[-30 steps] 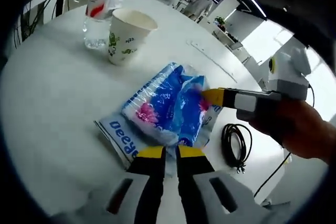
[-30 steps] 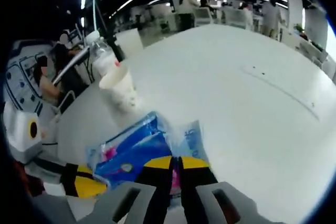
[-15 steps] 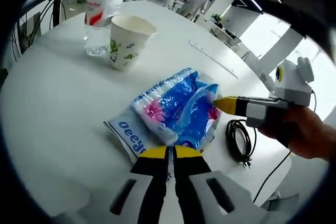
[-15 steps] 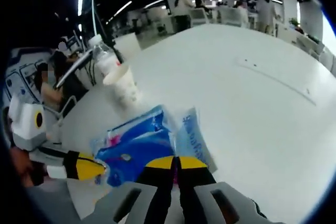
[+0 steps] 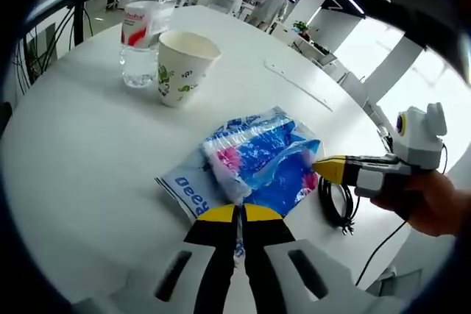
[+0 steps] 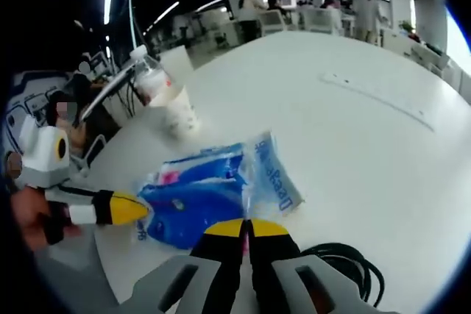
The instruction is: Arrange the tabletop items into an orderly group along one side of the table until the central work area is clear of visible clutter.
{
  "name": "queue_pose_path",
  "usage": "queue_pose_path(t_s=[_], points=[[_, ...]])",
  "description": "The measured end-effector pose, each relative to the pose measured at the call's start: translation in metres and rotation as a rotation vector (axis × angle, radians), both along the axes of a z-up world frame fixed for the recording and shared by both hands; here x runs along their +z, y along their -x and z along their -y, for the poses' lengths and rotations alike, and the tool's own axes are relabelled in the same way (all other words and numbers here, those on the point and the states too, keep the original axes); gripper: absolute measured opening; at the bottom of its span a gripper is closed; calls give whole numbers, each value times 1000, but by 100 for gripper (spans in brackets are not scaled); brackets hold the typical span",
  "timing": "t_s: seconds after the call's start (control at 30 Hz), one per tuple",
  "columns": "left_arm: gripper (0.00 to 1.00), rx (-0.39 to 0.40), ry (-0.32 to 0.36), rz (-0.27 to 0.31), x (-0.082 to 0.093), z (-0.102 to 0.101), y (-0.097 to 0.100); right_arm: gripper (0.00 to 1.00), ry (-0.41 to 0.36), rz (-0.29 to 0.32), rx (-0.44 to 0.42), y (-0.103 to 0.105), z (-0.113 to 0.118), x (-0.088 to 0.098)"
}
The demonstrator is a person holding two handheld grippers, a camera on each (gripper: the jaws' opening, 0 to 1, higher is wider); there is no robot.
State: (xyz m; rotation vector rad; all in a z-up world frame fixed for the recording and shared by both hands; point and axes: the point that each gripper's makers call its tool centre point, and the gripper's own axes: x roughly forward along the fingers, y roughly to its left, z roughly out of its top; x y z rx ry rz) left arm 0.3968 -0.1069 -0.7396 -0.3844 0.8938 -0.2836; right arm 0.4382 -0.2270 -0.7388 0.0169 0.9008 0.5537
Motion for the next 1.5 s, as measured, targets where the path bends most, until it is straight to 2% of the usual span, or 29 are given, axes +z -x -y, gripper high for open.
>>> queue_pose_path(t_s=[0.1, 0.4, 0.57, 0.73, 0.93, 1.17, 1.5], points=[[0, -30, -20, 19, 2, -1, -1, 0, -9, -5, -19, 8, 3, -1], [0, -27, -25, 29, 3, -5, -4, 0, -27, -18, -63, 34, 3, -3], [0, -12, -22, 28, 3, -7, -4, 0, -67, -32, -136, 44, 4, -2], [0, -10, -25, 32, 4, -10, -6, 0, -71, -54, -157, 57, 0, -8], [1, 7, -20, 28, 2, -15, -6, 0, -75, -70, -166, 60, -5, -12], [6, 5, -29, 28, 3, -17, -3, 8, -72, -79, -181, 60, -2, -17], [8, -15, -35, 24, 1, -13, 3, 11, -87, -75, -184, 60, -7, -17]])
